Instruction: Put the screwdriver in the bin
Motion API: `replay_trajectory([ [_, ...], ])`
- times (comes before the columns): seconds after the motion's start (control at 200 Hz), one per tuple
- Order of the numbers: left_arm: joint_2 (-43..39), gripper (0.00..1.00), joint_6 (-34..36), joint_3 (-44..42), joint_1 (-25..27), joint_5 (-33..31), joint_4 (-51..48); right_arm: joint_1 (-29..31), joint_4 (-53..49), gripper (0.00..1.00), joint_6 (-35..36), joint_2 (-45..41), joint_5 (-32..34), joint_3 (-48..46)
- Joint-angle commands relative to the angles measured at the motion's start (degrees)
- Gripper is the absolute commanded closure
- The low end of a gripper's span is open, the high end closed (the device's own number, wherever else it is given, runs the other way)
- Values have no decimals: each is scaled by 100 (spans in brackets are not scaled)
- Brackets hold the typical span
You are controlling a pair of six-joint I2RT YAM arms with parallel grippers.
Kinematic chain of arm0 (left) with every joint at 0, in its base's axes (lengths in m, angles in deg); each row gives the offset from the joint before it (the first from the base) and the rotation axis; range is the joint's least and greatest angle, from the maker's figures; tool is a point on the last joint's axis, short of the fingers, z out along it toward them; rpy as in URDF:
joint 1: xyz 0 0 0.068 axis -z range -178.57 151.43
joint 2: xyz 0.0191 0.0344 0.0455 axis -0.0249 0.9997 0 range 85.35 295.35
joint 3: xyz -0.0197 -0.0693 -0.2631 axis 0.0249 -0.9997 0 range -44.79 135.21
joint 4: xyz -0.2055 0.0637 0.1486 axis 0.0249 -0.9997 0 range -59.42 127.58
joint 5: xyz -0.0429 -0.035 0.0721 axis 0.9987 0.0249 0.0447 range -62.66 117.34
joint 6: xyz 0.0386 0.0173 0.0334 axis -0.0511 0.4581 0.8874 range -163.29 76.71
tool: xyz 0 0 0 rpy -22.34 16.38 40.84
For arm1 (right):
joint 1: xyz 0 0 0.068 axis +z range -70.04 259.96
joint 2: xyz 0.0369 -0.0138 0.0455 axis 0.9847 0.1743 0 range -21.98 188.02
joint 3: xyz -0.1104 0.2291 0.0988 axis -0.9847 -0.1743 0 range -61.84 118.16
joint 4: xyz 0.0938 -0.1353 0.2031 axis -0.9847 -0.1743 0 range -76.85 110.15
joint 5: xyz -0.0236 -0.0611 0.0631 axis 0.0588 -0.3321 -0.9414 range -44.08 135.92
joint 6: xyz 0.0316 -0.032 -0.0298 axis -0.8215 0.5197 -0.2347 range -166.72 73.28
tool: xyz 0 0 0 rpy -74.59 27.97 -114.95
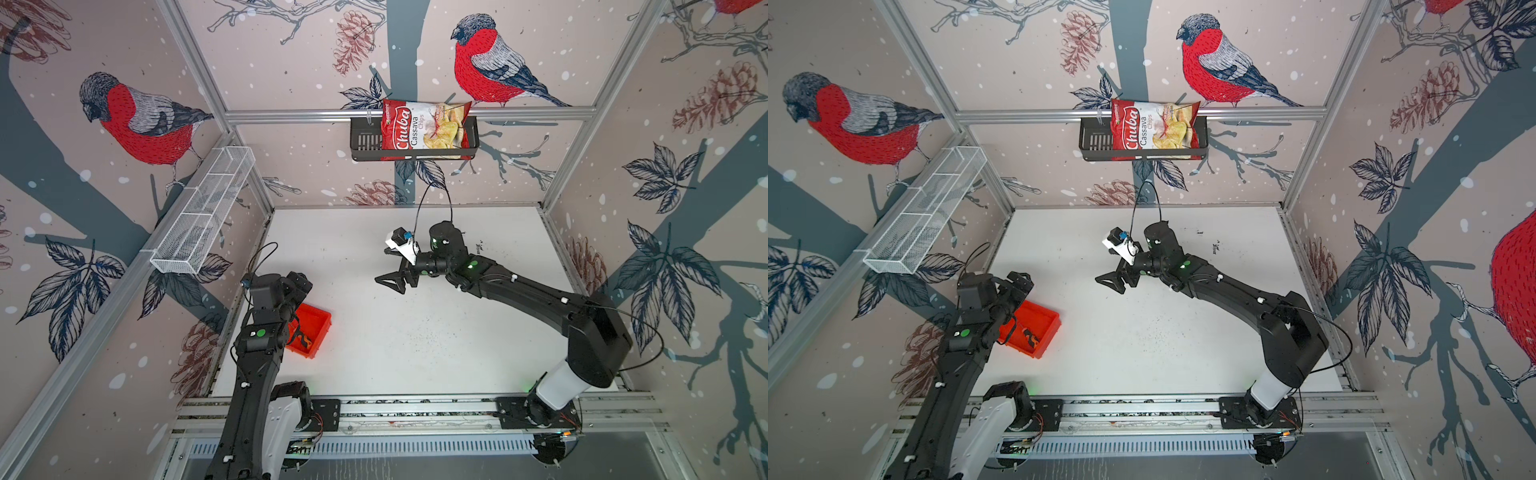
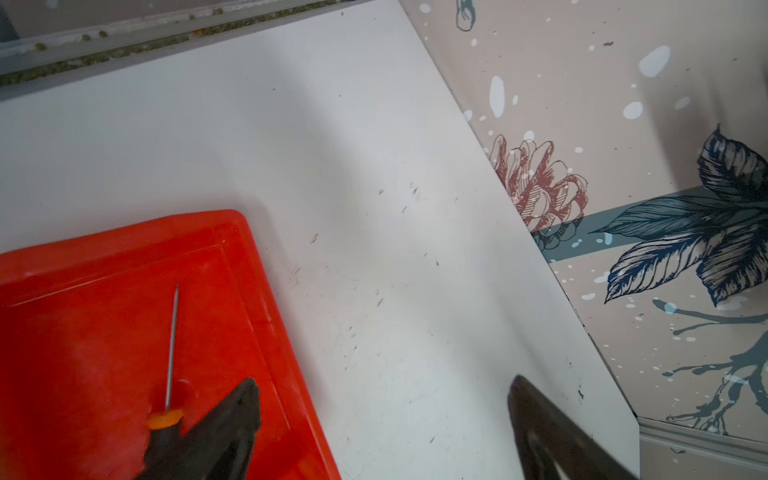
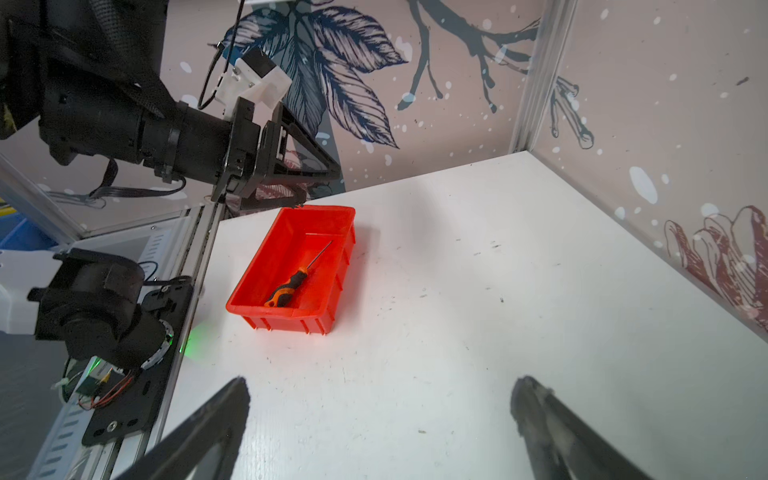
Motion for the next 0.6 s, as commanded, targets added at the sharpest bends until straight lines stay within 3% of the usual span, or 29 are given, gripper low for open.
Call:
replay_trajectory([
  [0.0, 172, 1, 409, 163, 219, -539, 481, -121, 524, 0, -282, -186, 266, -198],
  [0.21, 480, 1, 1278, 80, 909, -1362, 1849, -474, 1204, 0, -752, -695, 977, -905],
  [0.59, 1244, 1, 3362, -864, 1113, -769, 5099, -1304, 1785, 0, -1173, -1655, 2469, -2126],
])
